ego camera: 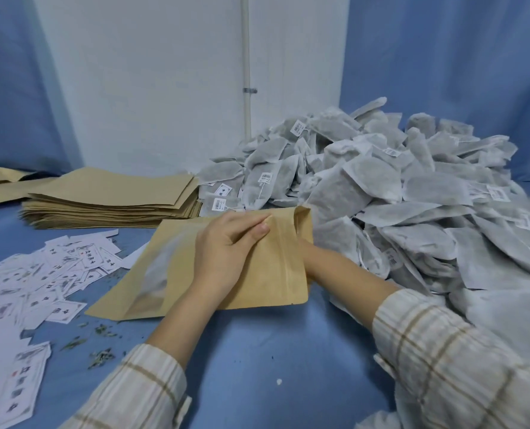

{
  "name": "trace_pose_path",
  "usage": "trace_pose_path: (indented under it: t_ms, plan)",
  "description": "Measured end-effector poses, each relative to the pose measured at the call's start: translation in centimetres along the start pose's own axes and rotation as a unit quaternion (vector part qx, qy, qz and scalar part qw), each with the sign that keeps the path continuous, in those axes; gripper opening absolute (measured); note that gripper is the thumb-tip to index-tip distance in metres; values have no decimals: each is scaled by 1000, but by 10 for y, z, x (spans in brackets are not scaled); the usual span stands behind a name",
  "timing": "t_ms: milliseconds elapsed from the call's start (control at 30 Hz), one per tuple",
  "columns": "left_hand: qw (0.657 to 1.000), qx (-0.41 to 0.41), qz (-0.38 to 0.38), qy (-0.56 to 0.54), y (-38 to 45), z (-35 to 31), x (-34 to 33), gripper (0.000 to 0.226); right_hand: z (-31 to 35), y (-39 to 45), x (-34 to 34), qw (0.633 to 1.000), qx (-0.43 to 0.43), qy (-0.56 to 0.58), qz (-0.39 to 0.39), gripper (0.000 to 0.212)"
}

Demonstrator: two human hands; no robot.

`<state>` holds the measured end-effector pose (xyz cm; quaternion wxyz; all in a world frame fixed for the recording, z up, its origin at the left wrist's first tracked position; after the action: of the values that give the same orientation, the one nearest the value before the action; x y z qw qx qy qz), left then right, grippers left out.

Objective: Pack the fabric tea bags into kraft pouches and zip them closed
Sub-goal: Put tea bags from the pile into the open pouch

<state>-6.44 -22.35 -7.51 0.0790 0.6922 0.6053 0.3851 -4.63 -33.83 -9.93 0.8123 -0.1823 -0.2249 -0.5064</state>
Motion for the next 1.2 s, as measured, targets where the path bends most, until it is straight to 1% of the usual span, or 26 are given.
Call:
trace_pose_path:
  t_ms: [67, 133, 167, 200, 233, 267, 333, 367, 433, 467, 500, 567, 633, 733, 800, 833, 867, 900, 933, 967, 1000, 1033, 1067, 1100, 1167, 1200]
  plan:
    - [999, 17, -18, 32, 0, 6, 2, 16, 5, 0, 13, 986, 56, -158, -1, 16]
    - [997, 37, -30, 59, 0, 12, 3, 15, 8, -10, 36, 950, 116, -283, -63, 26]
    - [996, 44, -29, 68, 0, 14, 1, 15, 9, -20, 50, 936, 123, -315, -101, 28]
    - [996, 48, -25, 75, 0, 17, -1, 15, 5, -28, 63, 918, 108, -359, -131, 31]
    - [995, 53, -20, 80, 0, 19, -4, 15, -5, -31, 73, 891, 65, -424, -149, 34]
    - [995, 59, -14, 85, 0, 22, -7, 16, -16, -33, 79, 855, 9, -497, -145, 37]
    - [993, 68, -3, 100, 0, 25, -14, 16, -36, -30, 81, 782, -99, -607, -103, 45]
    - [992, 70, -2, 105, 0, 27, -16, 16, -40, -28, 79, 759, -121, -634, -89, 47]
    - [992, 67, -2, 105, -1, 28, -18, 16, -38, -26, 77, 743, -112, -653, -91, 46]
    - [993, 65, -3, 102, -1, 28, -18, 16, -32, -27, 81, 759, -89, -636, -111, 45]
    - [993, 64, -5, 99, 0, 27, -17, 16, -26, -29, 87, 796, -61, -585, -142, 44]
    - [994, 65, -16, 90, 1, 26, -14, 16, -13, -39, 99, 884, -2, -423, -199, 42]
    - [994, 62, -34, 80, 1, 24, -11, 16, -7, -45, 104, 934, 39, -281, -216, 39]
    - [995, 50, -63, 64, 0, 19, -6, 17, -13, -38, 92, 965, 1, -165, -201, 35]
    - [996, 36, -74, 41, 1, 12, -6, 17, -17, -24, 73, 971, -37, -122, -202, 24]
    - [997, 27, -73, 24, 1, 8, -8, 17, -17, -17, 61, 979, -35, -68, -188, 15]
    - [997, 19, -69, 12, 2, 5, -11, 17, -16, -11, 47, 988, -25, 2, -152, 14]
    - [998, 11, -65, 10, 3, 2, -12, 18, -12, -8, 32, 994, -16, 55, -91, 21]
    - [998, 4, -61, 16, 3, 0, -13, 18, -7, -6, 18, 998, -2, 61, -27, 24]
    - [998, 3, -57, 22, 4, 1, -13, 18, -3, -7, 10, 999, -5, 29, 35, 22]
    - [998, 7, -52, 27, 5, 3, -12, 18, -2, -7, 11, 997, -30, -35, 61, 15]
    - [998, 14, -45, 29, 5, 6, -12, 17, -1, -8, 18, 991, -32, -122, 52, 13]
    - [999, 22, -37, 29, 4, 10, -13, 17, 2, -11, 27, 973, -29, -228, 34, 18]
    - [999, 31, -25, 28, 4, 13, -15, 16, 2, -16, 36, 956, -47, -289, 23, 21]
    - [999, 46, 7, 27, 4, 17, -23, 15, -6, -28, 52, 924, -99, -367, 38, 21]
    - [998, 49, 25, 27, 3, 17, -27, 15, -13, -35, 56, 909, -135, -389, 62, 29]
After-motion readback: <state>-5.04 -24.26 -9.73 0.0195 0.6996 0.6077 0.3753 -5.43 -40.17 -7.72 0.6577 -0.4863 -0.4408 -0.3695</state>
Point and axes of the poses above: each hand's wrist, its own y-axis towards the middle knuckle, its own x-axis out of the back of the hand, z = x × y, the point moved 7 cm from there along y, towards the middle knuckle, and after that the axes turned 14 degrees about z, right-handed, at the moved point
